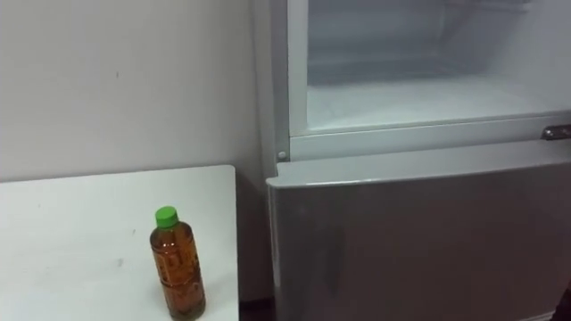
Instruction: Put the bottle in the upper fridge
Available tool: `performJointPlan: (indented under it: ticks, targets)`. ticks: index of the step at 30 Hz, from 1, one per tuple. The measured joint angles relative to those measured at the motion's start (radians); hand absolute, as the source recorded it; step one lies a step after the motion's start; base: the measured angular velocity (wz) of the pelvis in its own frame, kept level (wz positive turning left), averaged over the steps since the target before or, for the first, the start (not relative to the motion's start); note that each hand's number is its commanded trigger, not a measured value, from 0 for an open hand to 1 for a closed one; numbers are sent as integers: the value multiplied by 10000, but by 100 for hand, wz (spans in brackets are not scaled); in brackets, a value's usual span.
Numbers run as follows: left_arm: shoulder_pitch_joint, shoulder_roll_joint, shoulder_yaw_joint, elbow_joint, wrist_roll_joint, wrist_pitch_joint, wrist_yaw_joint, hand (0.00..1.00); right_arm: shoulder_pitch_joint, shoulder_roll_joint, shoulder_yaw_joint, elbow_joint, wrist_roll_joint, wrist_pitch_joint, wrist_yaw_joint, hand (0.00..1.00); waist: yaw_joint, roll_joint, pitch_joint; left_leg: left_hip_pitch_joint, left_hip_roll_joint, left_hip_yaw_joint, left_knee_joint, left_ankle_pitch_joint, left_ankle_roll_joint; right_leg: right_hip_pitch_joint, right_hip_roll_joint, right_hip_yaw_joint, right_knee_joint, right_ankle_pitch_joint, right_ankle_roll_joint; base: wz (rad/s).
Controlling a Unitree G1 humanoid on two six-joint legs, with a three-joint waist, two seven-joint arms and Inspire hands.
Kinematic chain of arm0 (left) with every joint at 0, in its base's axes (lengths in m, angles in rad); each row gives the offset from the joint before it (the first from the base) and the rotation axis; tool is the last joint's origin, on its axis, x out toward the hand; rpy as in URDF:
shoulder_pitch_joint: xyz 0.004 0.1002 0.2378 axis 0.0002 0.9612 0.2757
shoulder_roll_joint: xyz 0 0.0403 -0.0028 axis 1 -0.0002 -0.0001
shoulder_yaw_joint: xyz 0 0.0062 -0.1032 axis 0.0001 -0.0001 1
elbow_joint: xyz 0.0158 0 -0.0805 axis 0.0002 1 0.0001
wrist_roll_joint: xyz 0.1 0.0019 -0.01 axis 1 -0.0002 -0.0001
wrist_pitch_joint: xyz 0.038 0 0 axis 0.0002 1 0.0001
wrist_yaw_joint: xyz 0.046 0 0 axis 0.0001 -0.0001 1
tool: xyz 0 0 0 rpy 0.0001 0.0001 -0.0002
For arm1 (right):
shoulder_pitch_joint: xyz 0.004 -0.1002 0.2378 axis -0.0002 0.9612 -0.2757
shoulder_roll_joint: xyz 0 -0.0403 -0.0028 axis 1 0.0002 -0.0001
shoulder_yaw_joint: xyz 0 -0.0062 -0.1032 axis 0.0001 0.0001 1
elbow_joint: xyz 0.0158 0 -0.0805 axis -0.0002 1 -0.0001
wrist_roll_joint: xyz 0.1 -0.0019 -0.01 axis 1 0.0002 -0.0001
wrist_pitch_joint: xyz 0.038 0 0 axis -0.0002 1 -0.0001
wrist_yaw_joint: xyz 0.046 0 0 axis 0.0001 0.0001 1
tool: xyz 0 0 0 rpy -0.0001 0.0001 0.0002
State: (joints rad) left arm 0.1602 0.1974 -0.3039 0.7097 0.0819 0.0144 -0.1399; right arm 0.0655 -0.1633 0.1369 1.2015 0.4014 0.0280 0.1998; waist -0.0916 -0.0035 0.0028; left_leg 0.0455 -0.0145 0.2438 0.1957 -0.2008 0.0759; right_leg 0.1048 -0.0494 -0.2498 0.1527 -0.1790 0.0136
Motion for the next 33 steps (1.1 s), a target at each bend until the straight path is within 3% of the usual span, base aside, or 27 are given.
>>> performJointPlan:
  ticks: [6,13,18,28,33]
  targets:
    - [395,-232,1047,1385,-26,-257,960,0,258,34,-28,-11,302,-275,-8,0,156,-18,-3,55,-5,2,-90,24,-36,9,5,3,-11,-26,-28,-1]
    - [489,-718,2460,2756,-180,-734,2052,0,332,176,-413,107,212,-360,-16,0,271,-87,-17,97,-23,2,-169,25,-39,11,30,50,-34,-37,-28,-1]
    - [482,-930,3058,3432,-572,-876,2600,0,358,243,-414,393,228,-385,-67,0,587,-152,-44,274,-32,29,-275,44,-68,87,77,234,-25,-33,-35,-10]
    - [503,-1027,3340,3634,-678,-842,3280,0,426,379,-415,394,293,-383,-371,0,698,-196,-58,327,-28,-19,-305,-3,-100,245,108,241,-174,-38,-35,0]
    - [655,-1008,3380,3519,-40,-730,3862,0,470,395,-413,266,262,-379,-468,0,659,-266,-95,271,-39,-57,-271,-6,-105,229,100,178,-177,-38,-35,2]
